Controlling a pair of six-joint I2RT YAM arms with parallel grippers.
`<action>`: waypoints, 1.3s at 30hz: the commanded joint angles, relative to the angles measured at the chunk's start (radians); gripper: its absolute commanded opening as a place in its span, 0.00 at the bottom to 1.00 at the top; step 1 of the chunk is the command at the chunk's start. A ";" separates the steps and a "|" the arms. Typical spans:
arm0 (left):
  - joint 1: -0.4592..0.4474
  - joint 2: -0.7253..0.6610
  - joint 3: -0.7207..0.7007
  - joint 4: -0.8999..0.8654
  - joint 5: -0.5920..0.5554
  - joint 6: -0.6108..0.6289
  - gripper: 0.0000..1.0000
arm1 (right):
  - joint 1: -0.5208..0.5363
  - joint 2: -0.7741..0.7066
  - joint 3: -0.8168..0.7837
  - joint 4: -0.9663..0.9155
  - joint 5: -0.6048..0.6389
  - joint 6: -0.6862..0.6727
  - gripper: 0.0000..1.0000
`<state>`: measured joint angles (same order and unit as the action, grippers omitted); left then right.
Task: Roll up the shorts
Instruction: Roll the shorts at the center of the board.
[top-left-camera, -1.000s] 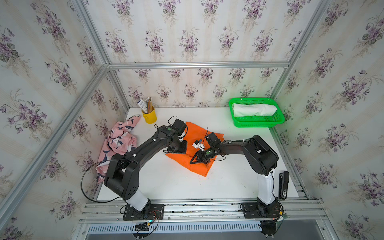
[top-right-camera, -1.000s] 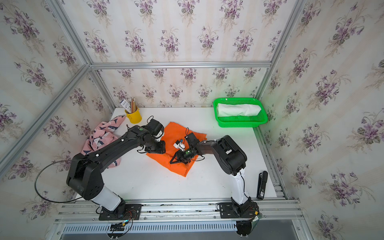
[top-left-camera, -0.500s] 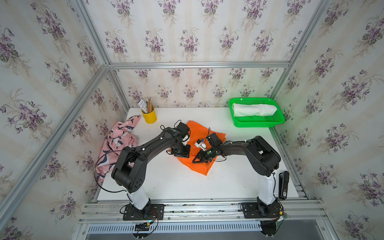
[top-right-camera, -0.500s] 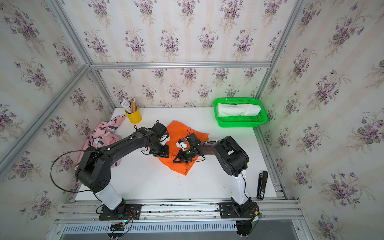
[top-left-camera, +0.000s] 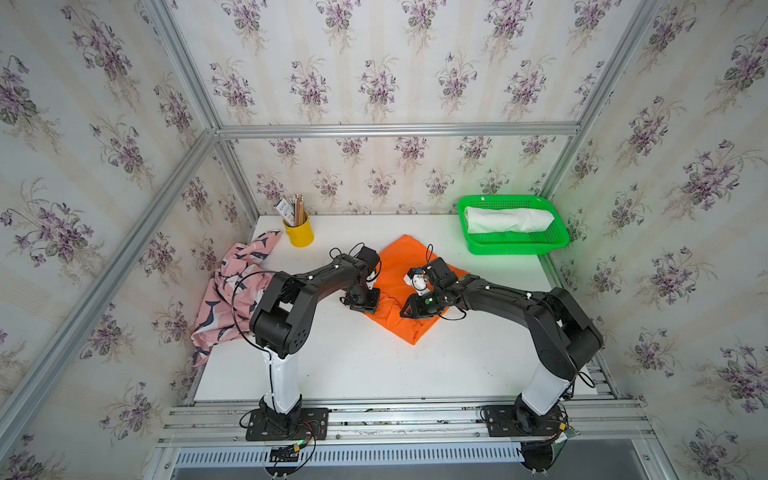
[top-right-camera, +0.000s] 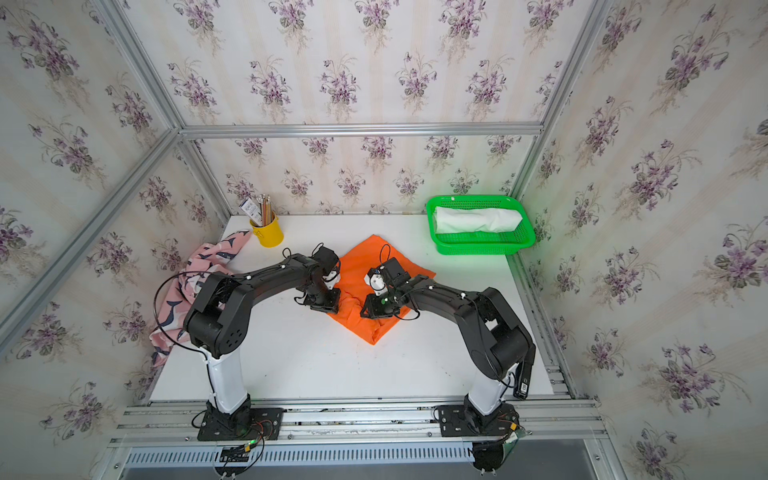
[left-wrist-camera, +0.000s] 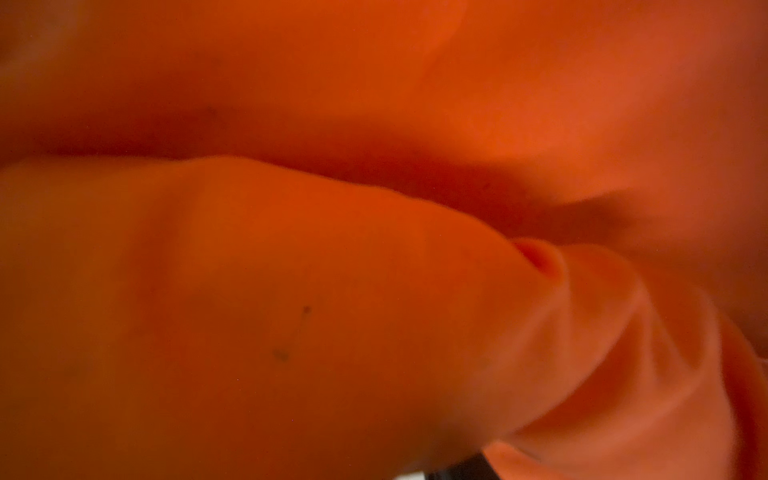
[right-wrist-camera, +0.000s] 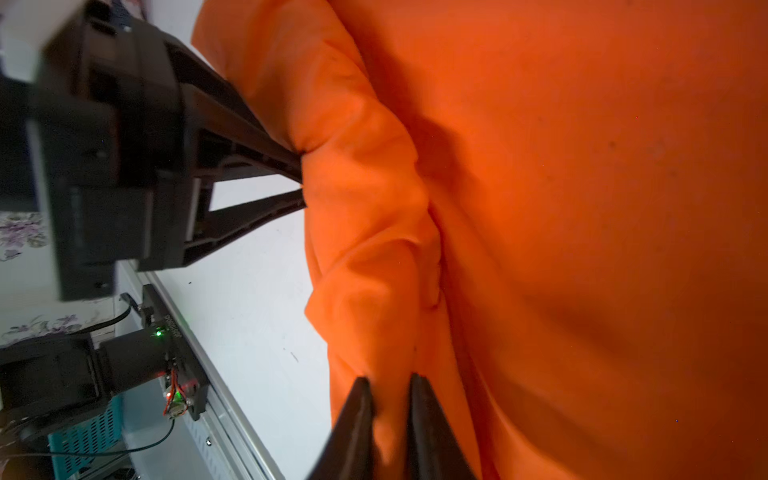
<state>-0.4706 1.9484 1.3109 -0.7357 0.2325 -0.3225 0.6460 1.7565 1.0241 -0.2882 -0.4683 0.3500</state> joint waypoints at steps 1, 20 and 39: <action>0.003 -0.028 0.008 -0.010 -0.022 0.008 0.39 | 0.000 0.047 -0.014 -0.062 0.135 -0.038 0.03; 0.032 0.048 0.177 -0.052 -0.060 0.011 0.45 | 0.266 -0.123 0.063 -0.112 0.622 -0.212 0.55; 0.062 0.035 0.142 -0.032 -0.010 0.006 0.45 | 0.379 0.222 0.087 0.085 0.947 -0.420 0.72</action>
<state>-0.4099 1.9930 1.4548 -0.7471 0.2066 -0.3313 1.0489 1.9415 1.1324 -0.1699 0.4751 -0.0860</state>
